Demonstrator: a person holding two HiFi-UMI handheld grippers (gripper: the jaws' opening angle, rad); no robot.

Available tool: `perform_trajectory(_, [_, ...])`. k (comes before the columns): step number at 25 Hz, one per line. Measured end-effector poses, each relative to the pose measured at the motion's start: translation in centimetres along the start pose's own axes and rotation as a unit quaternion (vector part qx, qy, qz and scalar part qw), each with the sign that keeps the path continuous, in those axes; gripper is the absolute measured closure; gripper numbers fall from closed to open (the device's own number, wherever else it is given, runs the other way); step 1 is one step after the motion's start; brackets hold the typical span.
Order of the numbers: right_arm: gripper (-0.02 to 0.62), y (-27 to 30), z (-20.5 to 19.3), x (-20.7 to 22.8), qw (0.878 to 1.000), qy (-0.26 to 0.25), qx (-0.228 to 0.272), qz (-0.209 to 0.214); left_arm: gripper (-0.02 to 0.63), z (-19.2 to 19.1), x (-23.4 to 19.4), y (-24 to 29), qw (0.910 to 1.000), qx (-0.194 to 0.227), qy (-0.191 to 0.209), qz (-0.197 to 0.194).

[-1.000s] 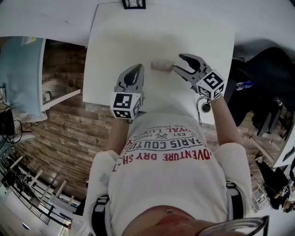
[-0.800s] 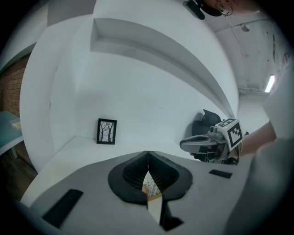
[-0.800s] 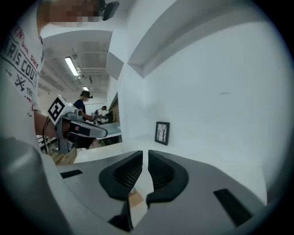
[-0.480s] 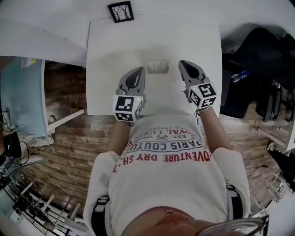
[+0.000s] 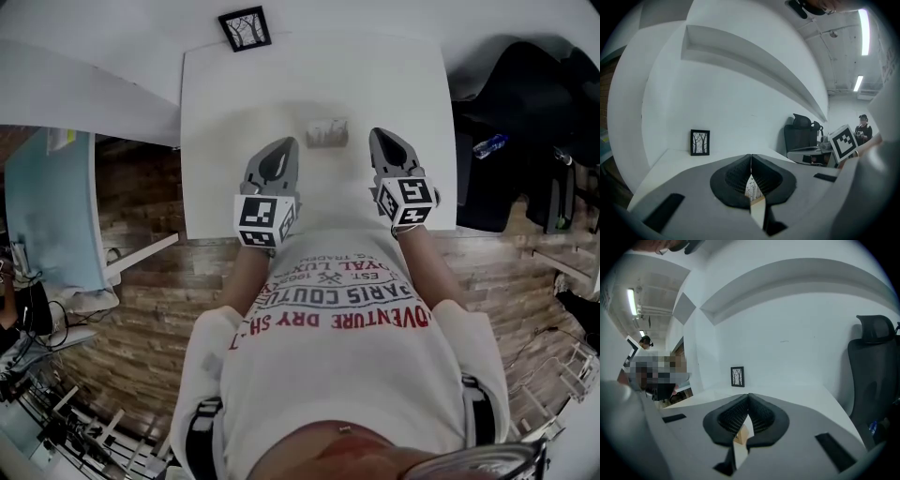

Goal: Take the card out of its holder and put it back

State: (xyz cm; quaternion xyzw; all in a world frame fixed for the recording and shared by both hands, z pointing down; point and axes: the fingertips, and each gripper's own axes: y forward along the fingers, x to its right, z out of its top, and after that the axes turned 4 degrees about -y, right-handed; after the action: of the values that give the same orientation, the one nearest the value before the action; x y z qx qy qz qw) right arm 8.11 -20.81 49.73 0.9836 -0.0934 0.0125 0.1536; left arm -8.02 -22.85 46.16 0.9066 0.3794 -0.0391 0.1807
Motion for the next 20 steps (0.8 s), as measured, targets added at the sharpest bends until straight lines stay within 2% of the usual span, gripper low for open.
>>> perform_trajectory(10, [0.571,0.4,0.1,-0.6,1.0,-0.005,-0.004,0.001,0.581,0.1,-0.6,0.4,1.0,0.006,-0.003,-0.005])
perform_trajectory(20, [0.571,0.9,-0.4,-0.2,1.0,-0.001,-0.023,0.002,0.581,-0.4,-2.0,0.4,0.9999,0.004,-0.014,0.01])
